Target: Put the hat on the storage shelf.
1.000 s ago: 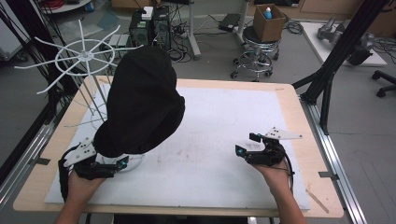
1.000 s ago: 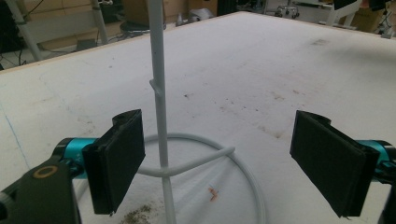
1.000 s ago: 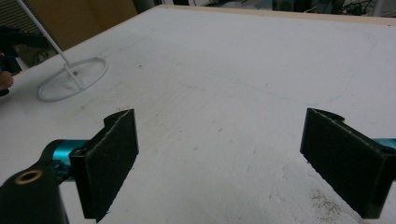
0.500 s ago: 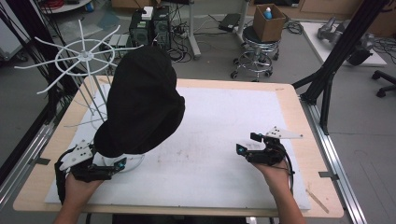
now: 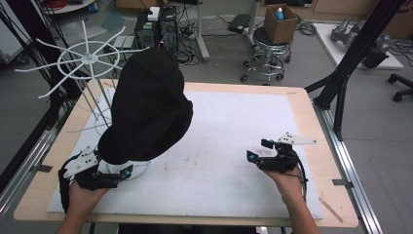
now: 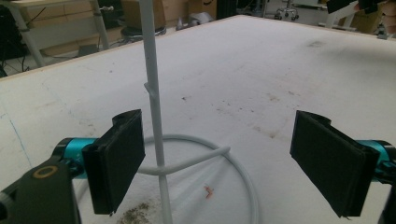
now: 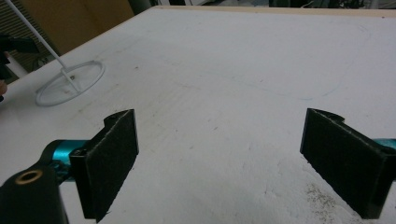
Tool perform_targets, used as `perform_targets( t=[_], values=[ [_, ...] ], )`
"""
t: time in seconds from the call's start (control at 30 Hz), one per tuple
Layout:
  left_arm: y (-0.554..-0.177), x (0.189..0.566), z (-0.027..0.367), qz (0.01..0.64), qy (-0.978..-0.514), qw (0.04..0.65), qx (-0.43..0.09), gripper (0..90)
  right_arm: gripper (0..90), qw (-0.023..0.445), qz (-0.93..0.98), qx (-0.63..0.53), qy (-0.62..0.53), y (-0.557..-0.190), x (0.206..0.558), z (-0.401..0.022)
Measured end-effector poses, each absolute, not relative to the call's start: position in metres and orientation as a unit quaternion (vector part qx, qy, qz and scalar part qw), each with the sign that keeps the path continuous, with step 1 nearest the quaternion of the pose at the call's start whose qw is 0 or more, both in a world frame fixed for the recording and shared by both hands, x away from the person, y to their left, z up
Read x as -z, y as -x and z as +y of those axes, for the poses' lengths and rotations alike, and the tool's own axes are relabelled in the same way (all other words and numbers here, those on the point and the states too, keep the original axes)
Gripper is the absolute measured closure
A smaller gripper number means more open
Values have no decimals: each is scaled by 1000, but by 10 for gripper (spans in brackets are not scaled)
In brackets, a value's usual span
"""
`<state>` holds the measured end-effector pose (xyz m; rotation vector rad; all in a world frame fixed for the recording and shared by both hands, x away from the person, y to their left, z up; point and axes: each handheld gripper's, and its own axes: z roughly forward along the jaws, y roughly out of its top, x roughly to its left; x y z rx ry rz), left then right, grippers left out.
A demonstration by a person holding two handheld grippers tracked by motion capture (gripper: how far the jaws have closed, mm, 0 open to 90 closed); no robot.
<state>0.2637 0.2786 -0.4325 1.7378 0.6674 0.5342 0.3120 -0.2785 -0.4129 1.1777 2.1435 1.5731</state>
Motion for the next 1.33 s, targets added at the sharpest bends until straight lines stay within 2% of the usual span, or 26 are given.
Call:
perform_targets(
  t=[1.33],
  values=[
    [-265,433,279,285,-741,565,-224,180,106,108,736,-532,-405,-314,415,-278]
  ],
)
